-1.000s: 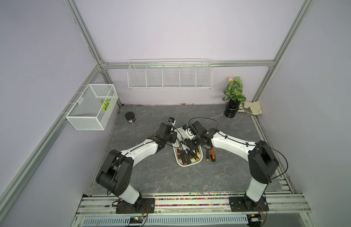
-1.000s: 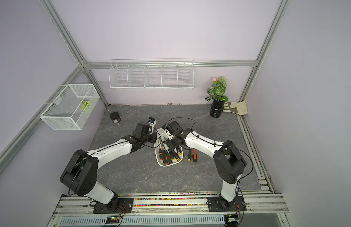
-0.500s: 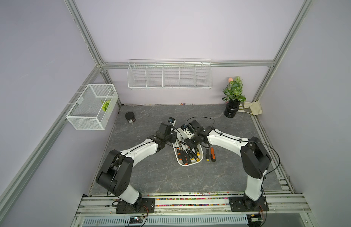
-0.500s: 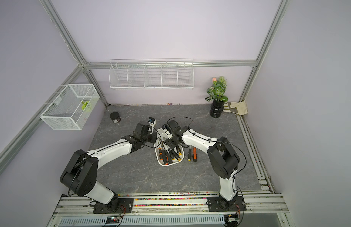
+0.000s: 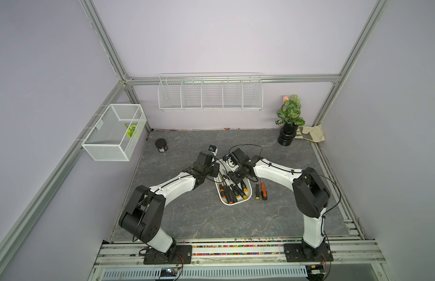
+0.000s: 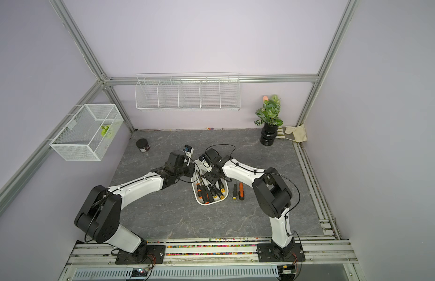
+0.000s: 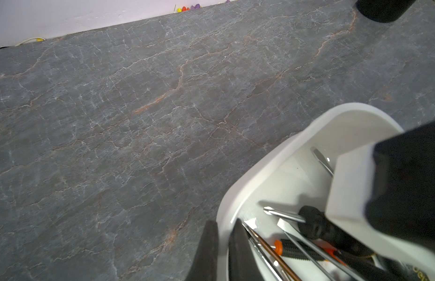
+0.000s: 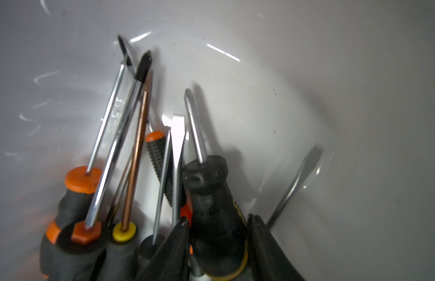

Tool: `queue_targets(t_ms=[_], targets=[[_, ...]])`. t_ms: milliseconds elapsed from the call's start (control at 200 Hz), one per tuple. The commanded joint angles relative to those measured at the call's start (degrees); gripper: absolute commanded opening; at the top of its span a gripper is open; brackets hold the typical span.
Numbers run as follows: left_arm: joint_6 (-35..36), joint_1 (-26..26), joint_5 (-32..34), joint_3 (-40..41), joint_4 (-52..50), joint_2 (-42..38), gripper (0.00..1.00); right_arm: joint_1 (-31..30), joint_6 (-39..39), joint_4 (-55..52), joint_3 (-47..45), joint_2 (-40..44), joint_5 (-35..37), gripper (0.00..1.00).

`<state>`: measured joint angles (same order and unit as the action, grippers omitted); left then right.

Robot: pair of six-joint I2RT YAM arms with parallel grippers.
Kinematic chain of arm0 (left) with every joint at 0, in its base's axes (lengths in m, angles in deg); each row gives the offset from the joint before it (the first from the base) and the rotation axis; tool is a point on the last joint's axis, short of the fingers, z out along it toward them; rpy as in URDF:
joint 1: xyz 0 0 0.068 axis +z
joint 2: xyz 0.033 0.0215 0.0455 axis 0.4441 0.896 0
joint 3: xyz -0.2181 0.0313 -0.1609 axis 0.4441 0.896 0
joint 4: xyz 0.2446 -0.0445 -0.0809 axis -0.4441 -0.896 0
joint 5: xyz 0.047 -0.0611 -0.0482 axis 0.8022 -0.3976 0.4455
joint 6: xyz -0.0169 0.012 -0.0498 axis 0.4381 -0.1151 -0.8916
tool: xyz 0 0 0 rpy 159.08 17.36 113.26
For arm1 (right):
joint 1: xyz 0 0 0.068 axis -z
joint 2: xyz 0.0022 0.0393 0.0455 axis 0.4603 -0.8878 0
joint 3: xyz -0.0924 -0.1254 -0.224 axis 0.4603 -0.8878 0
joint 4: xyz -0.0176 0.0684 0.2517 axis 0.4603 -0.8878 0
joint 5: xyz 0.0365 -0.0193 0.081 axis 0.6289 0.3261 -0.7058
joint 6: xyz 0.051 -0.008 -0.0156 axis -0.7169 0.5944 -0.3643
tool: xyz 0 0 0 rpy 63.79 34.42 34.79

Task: Take out the screwdriver from the storage box
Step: Pick up the screwdriver from the storage box.

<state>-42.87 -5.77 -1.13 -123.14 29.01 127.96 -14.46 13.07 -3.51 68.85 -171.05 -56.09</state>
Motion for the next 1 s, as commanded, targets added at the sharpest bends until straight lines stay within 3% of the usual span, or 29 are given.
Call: queue_targets(t_ms=[0, 315, 415, 795, 1000], targets=[[0.82, 0.06, -0.12, 1.0, 1.19, -1.08, 0.0, 1.17, 1.03, -2.76, 0.06, -1.78, 3.28, 0.4], [0.61, 0.06, 0.1, 1.22, 1.36, -1.33, 0.0, 1.48, 1.75, -3.21, 0.11, -1.9, 3.31, 0.28], [0.62, 0.06, 0.18, 1.11, 1.41, -1.38, 0.0, 1.62, 1.83, -3.08, 0.05, -1.7, 2.46, 0.0], [0.19, 0.06, 0.84, 0.75, 1.02, -0.16, 0.0, 2.32, -2.37, -1.36, -1.66, 7.48, -5.61, 0.0], [-0.56, -0.01, 1.46, 0.39, 0.66, 0.04, 0.0, 2.32, -3.92, -2.55, -3.82, 10.79, -5.09, 0.0]])
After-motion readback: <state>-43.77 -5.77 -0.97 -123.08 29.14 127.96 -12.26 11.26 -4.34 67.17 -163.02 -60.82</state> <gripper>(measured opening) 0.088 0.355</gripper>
